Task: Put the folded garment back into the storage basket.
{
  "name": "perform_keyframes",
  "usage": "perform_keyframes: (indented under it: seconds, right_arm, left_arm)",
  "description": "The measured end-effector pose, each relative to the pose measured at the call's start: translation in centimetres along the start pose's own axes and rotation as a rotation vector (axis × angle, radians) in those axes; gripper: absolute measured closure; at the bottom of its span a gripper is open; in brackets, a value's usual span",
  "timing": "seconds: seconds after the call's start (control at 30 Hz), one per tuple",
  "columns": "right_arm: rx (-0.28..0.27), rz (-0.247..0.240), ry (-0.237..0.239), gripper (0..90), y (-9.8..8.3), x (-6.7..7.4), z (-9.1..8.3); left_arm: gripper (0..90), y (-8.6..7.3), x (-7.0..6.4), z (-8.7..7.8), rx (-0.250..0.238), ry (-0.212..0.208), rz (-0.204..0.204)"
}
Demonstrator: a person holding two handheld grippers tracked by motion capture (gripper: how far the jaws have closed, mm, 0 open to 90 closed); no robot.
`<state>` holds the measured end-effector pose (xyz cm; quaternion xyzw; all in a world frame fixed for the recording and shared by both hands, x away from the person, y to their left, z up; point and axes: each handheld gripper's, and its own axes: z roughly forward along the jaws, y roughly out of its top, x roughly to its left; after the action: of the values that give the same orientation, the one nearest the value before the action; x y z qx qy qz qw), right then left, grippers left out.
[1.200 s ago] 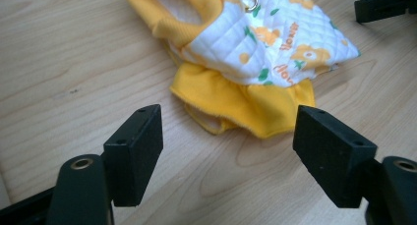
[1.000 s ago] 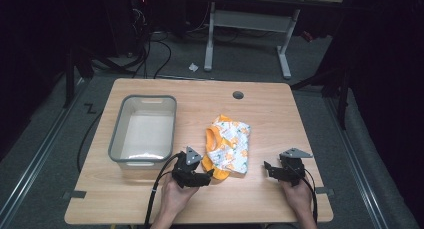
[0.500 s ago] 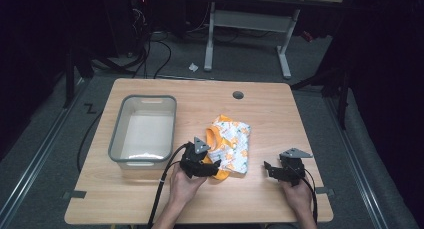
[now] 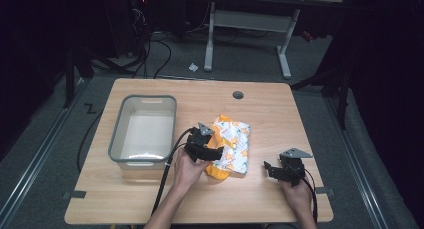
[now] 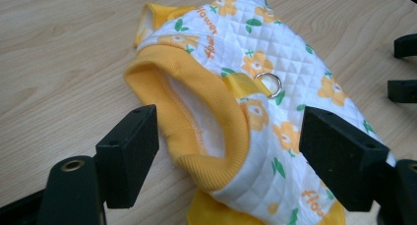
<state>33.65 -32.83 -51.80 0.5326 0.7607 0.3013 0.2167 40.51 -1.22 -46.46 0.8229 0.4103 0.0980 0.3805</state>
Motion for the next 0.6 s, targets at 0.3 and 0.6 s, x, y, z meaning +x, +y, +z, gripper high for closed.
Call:
perform_keyframes:
  seconds: [0.3,0.6]
  right_arm:
    - [0.000,0.001,0.000,27.7,0.0,0.0,0.0]
    - [0.000,0.001,0.000,27.6,0.0,0.0,0.0]
  left_arm:
    - [22.2,0.5,1.0,2.1,0.024,0.005,-0.035]
    - [19.0,0.9,1.4,4.1,0.074,0.014,-0.032]
